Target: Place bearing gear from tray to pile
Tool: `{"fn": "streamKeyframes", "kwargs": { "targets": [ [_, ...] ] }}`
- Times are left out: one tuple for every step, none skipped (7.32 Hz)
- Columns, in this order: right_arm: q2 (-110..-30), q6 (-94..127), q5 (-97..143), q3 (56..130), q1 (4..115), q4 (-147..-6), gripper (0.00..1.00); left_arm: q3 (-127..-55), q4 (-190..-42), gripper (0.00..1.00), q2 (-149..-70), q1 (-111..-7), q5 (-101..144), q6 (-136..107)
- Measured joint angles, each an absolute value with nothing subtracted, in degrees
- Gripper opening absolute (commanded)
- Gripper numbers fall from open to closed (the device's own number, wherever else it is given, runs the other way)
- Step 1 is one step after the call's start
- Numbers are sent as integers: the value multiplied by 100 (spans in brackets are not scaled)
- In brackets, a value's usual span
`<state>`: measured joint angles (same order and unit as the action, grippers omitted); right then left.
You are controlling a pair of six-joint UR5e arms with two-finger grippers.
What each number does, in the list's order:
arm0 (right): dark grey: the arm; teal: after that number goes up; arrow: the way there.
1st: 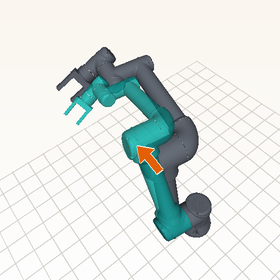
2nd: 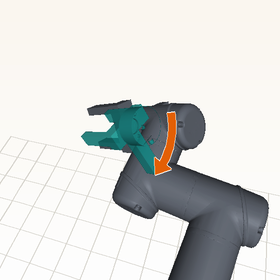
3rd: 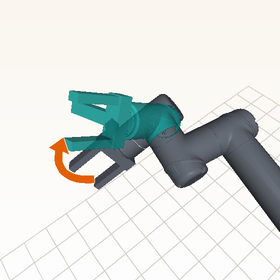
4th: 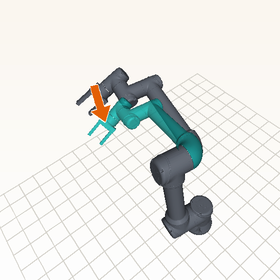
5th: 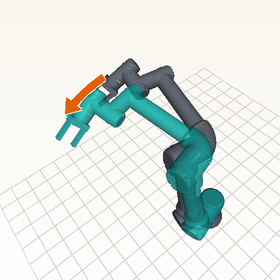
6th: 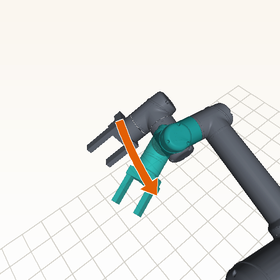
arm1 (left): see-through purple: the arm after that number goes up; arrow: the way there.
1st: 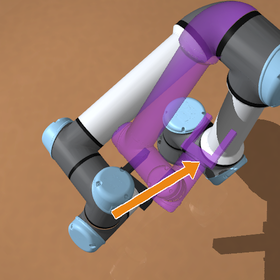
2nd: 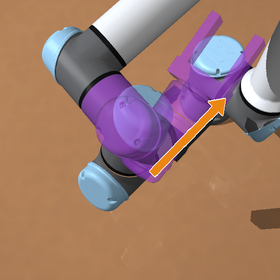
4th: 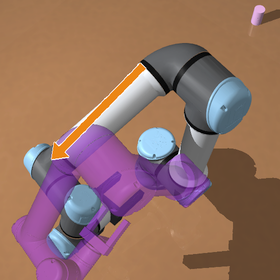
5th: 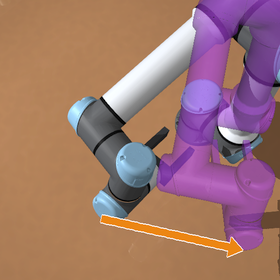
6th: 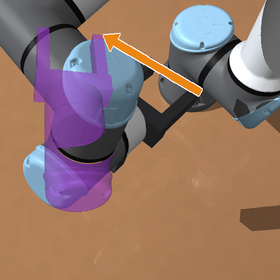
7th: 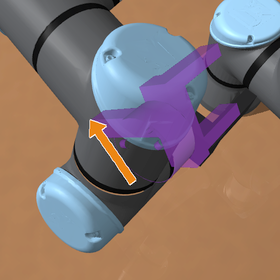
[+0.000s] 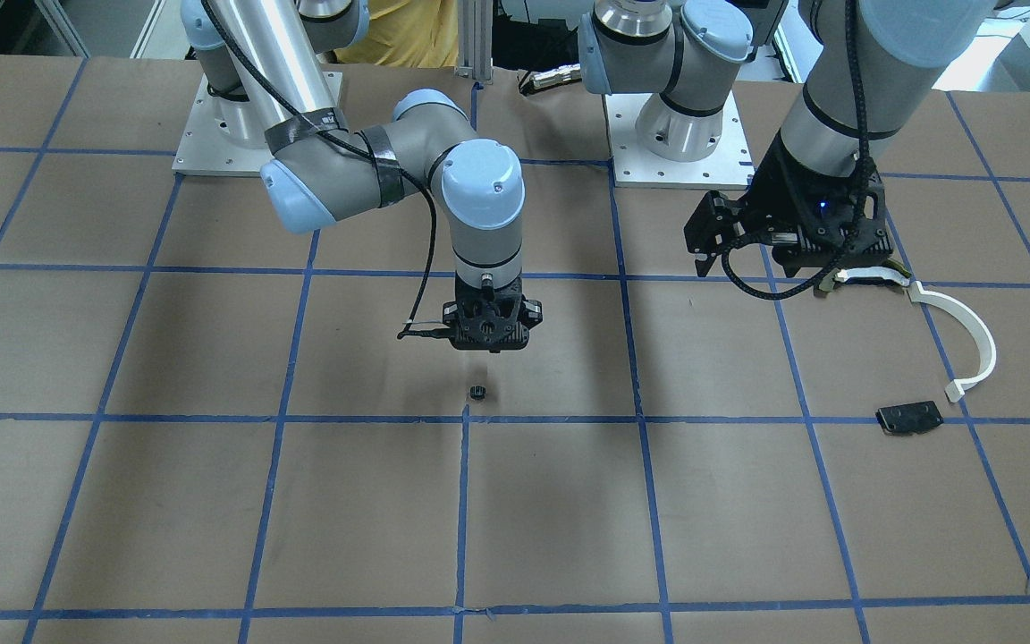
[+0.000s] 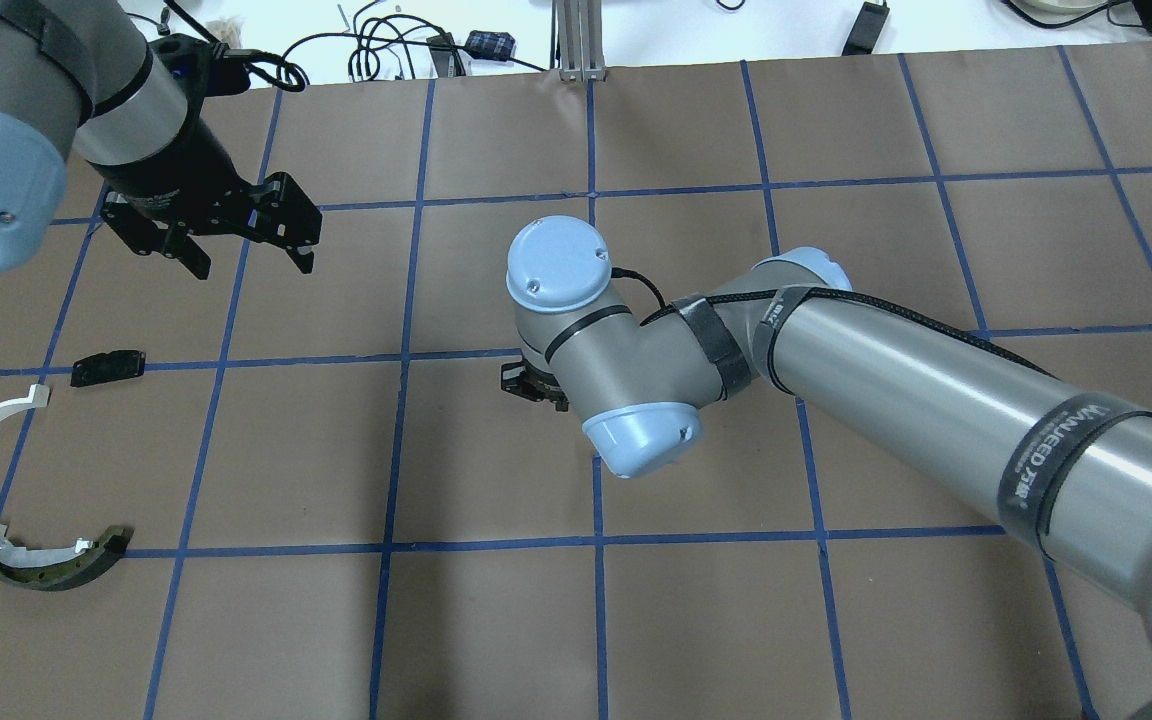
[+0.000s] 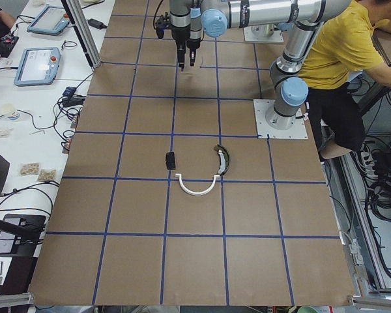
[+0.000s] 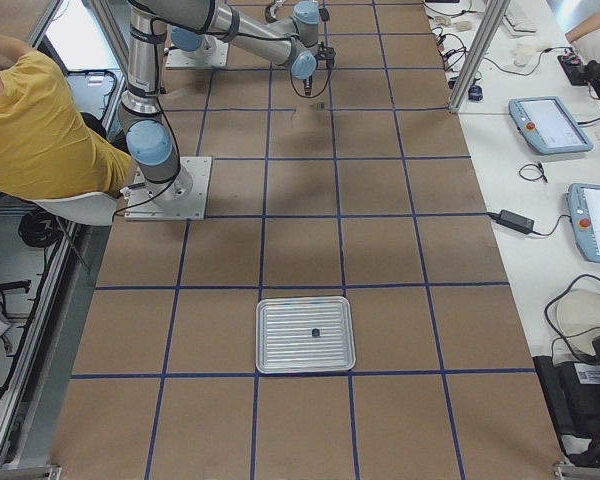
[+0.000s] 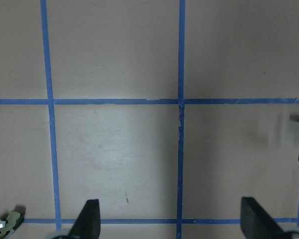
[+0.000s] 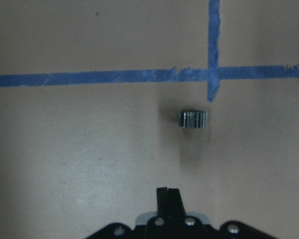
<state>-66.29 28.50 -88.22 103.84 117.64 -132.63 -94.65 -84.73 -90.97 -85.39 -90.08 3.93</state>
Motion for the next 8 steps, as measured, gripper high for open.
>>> {"fn": "streamKeyframes", "kwargs": {
  "targets": [
    [-6768, 2533, -8866, 10289, 11553, -13129, 100, -9461, -8474, 100, -9095, -8539, -9006, 390],
    [-7012, 1878, -8891, 10182, 11079, -12733, 100, -9455, -8475, 100, -9104, -8522, -8985, 388],
    [-7320, 1124, -8940, 10112, 10330, -12135, 100, -9456, -8469, 100, -9147, -8494, -8914, 389],
    [-7598, 259, -9030, 10099, 9420, -11647, 100, -9465, -8466, 100, -9217, -8482, -8837, 360],
    [-7772, -813, -9104, 10111, 8394, -11336, 100, -9479, -8465, 100, -9323, -8477, -8801, 264],
    [-7812, -2082, -9123, 10135, 7269, -11154, 100, -9498, -8421, 100, -9451, -8484, -8754, 96],
    [-7673, -3454, -9115, 10142, 6116, -11255, 100, -9531, -8314, 100, -9570, -8515, -8652, -271],
    [-7316, -4645, -9126, 10105, 5205, -11752, 100, -9592, -8143, 100, -9687, -8638, -8546, -989]
  ]
}}
